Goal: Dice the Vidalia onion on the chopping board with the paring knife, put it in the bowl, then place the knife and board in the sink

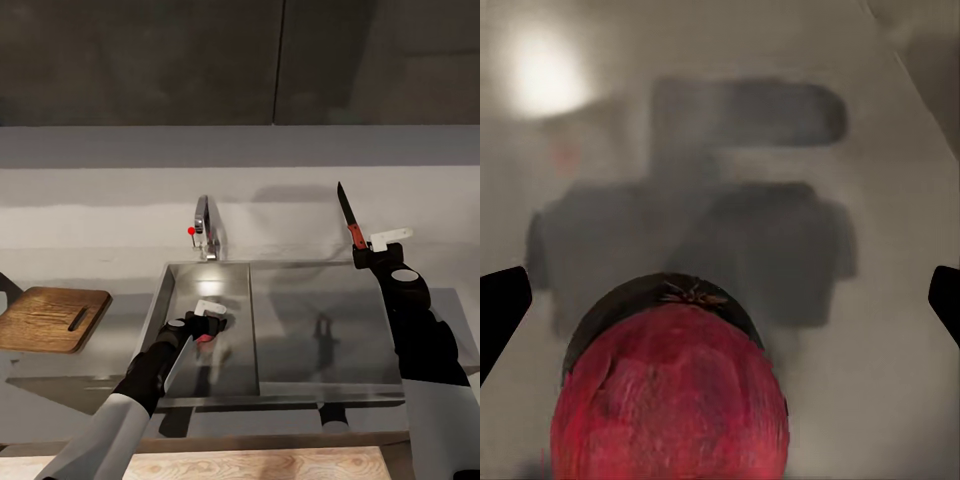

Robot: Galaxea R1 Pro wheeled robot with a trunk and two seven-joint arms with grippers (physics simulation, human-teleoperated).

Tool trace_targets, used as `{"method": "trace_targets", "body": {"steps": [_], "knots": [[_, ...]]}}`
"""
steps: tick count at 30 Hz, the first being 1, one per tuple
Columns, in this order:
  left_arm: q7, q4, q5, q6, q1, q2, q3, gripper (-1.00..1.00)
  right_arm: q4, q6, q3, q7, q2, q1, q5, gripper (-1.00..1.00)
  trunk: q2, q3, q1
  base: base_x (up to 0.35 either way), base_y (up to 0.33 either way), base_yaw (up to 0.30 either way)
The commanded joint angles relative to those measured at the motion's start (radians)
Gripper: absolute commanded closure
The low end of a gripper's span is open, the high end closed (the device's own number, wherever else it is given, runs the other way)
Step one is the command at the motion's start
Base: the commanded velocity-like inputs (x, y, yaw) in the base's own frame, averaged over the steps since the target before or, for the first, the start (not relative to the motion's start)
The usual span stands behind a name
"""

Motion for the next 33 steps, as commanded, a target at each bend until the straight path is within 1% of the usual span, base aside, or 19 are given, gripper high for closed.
{"method": "trace_targets", "body": {"steps": [1, 2, 3, 6, 13, 20, 26, 33], "knots": [[-0.002, 0.002, 0.001, 0.006, -0.001, 0.000, 0.006, -1.00, -0.001, 0.005, -0.001, 0.011, 0.000, -0.001, 0.009, 1.00, -0.002, -0.002, 0.001, 0.004, 0.000, 0.000], [-0.003, 0.022, 0.001, 0.006, -0.001, 0.001, 0.041, -1.00, -0.001, 0.005, -0.002, 0.012, 0.000, -0.001, 0.009, 1.00, -0.002, -0.002, 0.001, 0.001, 0.000, 0.000], [-0.003, 0.028, 0.001, 0.006, -0.001, 0.001, 0.051, -1.00, -0.001, 0.005, -0.002, 0.012, 0.000, -0.001, 0.009, 1.00, -0.002, -0.002, 0.001, 0.000, 0.000, 0.000], [-0.003, 0.036, 0.000, 0.006, -0.001, 0.001, 0.062, -1.00, -0.001, 0.005, -0.001, 0.012, 0.000, -0.001, 0.009, 1.00, -0.002, -0.004, 0.001, 0.000, 0.000, 0.000], [-0.003, 0.060, -0.001, 0.014, -0.003, -0.006, 0.068, -1.00, -0.001, 0.005, 0.000, 0.012, 0.000, -0.001, 0.009, 1.00, -0.002, -0.012, 0.001, 0.000, 0.000, 0.000], [0.002, 0.072, -0.001, 0.039, -0.013, -0.009, 0.069, -1.00, -0.001, 0.005, -0.001, 0.012, 0.000, -0.001, 0.009, 1.00, -0.002, -0.019, 0.001, 0.000, 0.000, 0.000], [0.005, 0.074, -0.001, 0.064, -0.046, -0.031, 0.069, -1.00, -0.001, 0.005, -0.001, 0.012, 0.000, -0.001, 0.010, 1.00, -0.002, -0.022, 0.001, 0.000, 0.000, 0.000], [0.004, 0.073, -0.001, 0.071, -0.054, -0.035, 0.069, -1.00, -0.001, 0.005, -0.002, 0.011, 0.000, -0.001, 0.011, 1.00, -0.002, -0.022, 0.001, 0.000, 0.000, 0.000]]}}
